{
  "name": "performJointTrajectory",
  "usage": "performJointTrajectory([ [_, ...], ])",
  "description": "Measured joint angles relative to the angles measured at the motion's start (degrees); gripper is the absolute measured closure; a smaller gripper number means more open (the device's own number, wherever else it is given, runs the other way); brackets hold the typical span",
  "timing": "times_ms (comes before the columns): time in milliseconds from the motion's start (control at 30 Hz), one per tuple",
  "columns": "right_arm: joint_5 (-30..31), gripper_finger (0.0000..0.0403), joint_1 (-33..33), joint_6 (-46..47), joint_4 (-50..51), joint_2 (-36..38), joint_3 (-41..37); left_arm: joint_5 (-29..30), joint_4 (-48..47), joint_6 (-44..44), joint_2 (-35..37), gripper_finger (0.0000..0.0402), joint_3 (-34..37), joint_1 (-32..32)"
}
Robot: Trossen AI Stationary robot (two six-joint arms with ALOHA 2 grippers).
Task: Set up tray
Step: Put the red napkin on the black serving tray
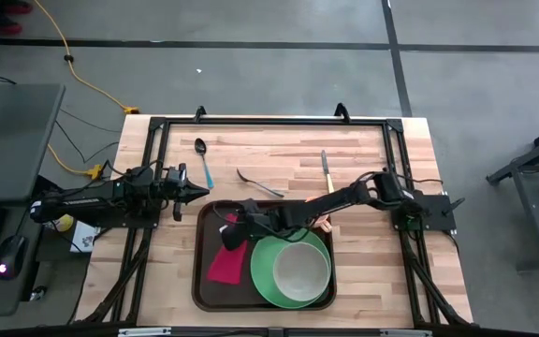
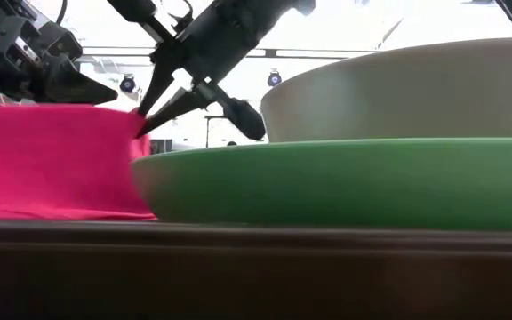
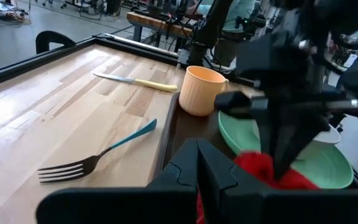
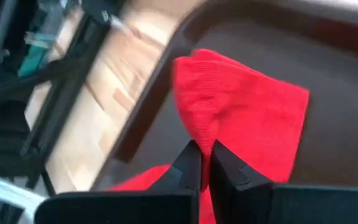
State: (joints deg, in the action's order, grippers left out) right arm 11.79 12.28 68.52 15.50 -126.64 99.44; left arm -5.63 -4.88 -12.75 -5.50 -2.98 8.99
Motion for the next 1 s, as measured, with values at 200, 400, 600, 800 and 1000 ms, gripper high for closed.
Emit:
performJointTrajectory([
  [200,-7.1,0.0402,0.0,0.7,-1.2,-3.1,0.0,-0.1,0.4,0.0,0.0,0.0371,0.0,0.0],
  [400,-9.3,0.0402,0.0,-0.3,-6.6,-5.4,0.0,0.0,0.4,0.3,0.0,0.0371,0.0,0.0],
  [600,-6.6,0.0403,-0.1,-3.7,-6.8,-5.4,2.4,0.0,0.4,0.4,0.0,0.0371,0.0,0.0],
  [800,-5.9,0.0403,-0.5,-8.3,-2.1,-5.3,6.9,0.0,0.5,0.4,0.0,0.0371,0.0,0.0],
  [1000,-10.9,0.0401,-1.6,-13.6,1.5,-5.3,9.7,0.0,0.4,0.4,0.0,0.0371,0.0,0.0],
])
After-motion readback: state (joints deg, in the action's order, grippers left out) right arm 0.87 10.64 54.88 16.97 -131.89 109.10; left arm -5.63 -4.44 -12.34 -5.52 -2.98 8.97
